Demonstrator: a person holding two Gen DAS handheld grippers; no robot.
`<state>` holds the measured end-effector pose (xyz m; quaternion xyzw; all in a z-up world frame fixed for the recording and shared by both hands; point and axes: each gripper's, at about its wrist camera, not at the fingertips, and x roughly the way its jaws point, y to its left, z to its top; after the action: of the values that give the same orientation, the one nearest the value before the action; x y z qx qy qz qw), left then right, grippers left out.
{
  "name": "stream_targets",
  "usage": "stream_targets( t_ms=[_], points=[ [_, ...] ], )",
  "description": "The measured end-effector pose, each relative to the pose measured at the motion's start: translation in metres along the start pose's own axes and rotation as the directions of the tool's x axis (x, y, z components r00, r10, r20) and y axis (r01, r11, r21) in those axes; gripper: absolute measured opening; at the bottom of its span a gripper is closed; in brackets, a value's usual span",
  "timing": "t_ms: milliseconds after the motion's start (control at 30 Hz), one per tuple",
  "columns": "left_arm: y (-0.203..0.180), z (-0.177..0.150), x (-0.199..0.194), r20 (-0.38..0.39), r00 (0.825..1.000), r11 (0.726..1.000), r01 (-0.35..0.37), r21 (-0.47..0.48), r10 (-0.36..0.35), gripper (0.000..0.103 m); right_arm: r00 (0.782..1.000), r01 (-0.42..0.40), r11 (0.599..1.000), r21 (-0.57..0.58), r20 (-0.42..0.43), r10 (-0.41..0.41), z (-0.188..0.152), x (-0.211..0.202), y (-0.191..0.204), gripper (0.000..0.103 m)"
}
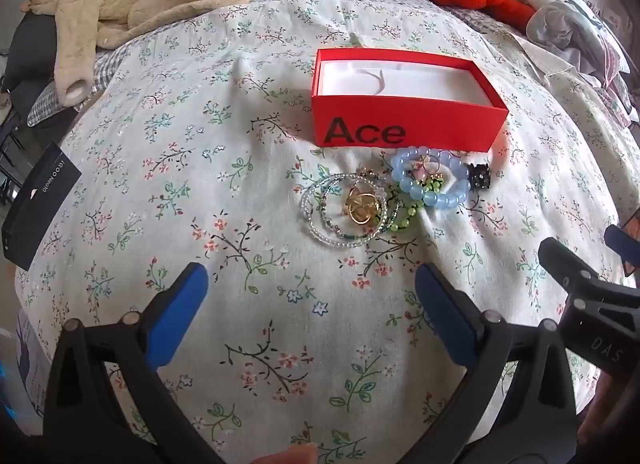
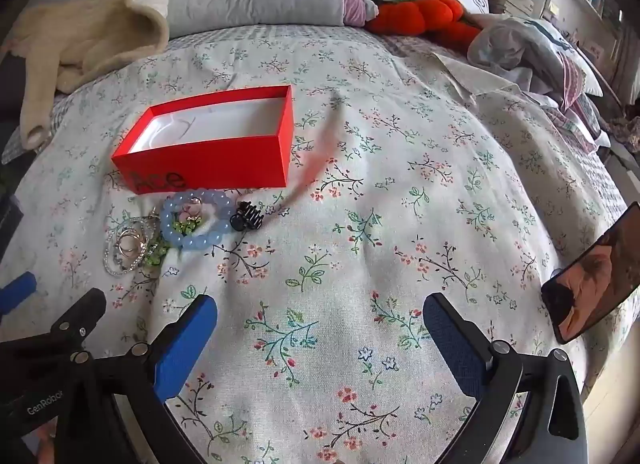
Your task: Organize jewelry
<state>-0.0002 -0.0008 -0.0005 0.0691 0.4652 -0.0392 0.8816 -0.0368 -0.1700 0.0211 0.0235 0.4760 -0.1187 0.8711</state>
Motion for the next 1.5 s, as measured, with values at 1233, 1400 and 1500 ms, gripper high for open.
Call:
stream_targets(
  t_ms=[1233,1400,1500],
  points=[
    [0.015,0.0,0.001,-0.031,0.999,0.999,0.018,-0.051,-0.019,0.103,0.999,-0.019,1.0,-0.013,-0.041,0.019,0.0,-0.006,0.016,0.103],
    [0.016,0.001,0.0,-0.03,0.999,0.998,0.015,-0.054,-0.017,0.103,0.999,-0.02,1.0,-0.014,-0.037,0.02,0.001,-0.008,0.018,0.103],
    [0.016,0.001,0.0,-0.029,0.999,0.998,0.015,-0.053,-0.017,0.103,0.999,-0.021,1.0,-0.012,-0.036,0.021,0.001,-0.008,0.018,0.103]
  ],
)
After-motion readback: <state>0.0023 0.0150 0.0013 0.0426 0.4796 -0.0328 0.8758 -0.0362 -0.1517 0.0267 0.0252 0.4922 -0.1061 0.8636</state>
